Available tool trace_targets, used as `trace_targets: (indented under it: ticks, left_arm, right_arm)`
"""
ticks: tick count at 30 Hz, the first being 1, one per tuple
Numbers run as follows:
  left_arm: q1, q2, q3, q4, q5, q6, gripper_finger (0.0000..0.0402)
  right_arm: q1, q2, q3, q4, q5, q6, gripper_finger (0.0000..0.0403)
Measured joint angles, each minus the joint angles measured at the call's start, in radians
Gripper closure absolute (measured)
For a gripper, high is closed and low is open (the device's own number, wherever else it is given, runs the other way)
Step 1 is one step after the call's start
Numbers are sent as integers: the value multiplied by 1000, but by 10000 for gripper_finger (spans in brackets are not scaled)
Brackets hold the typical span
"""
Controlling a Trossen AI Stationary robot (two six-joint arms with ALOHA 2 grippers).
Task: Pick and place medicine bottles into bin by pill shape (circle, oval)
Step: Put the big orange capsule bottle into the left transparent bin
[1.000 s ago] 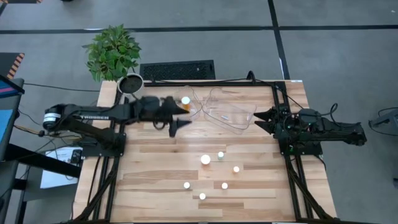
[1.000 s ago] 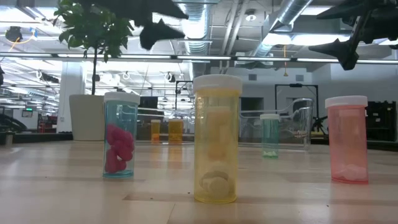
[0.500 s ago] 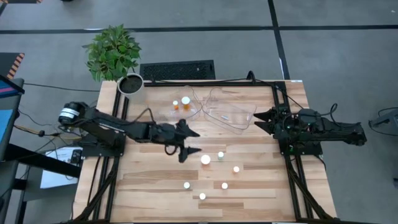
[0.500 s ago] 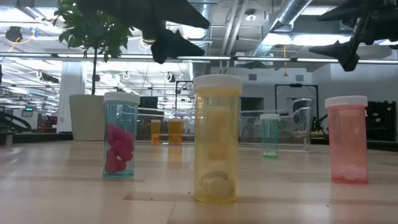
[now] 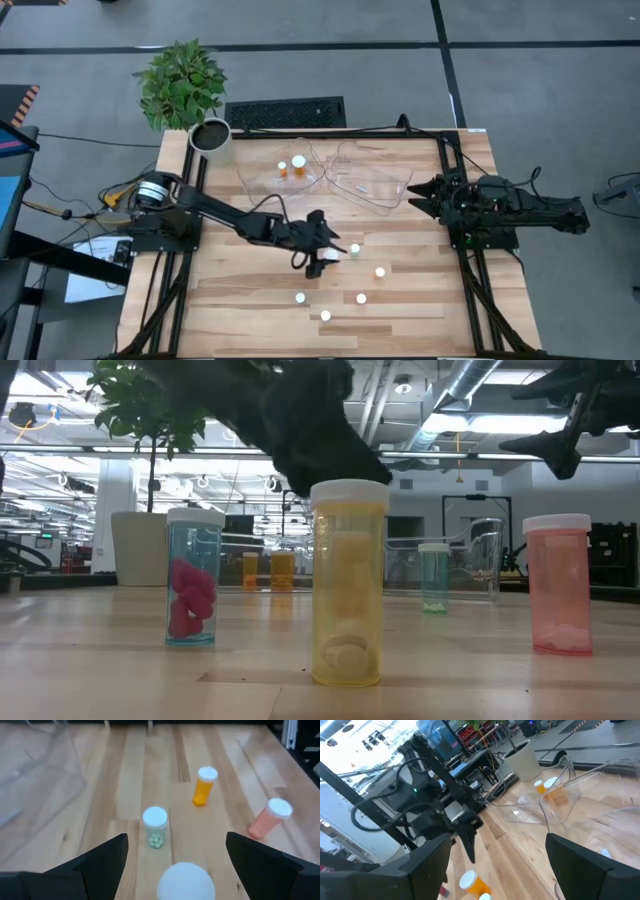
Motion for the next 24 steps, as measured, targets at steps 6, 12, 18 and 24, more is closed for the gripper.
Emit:
trace_targets:
  ticks: [6,12,18,24]
  left_arm:
    - [-6,34,2,-43,2,-27,71]
    - [-27,34,2,-74,-2,3,71]
    - [-33,34,2,-119,-4,13,74]
    - [-32,34,2,-118,-6,30,99]
  right_arm:
    - [0,0,0,-3,-6,2,69]
    - [0,0,0,-3,-22,3,69]
    - [0,0,0,-3,-24,3,69]
    - [0,0,0,-3,-24,3,69]
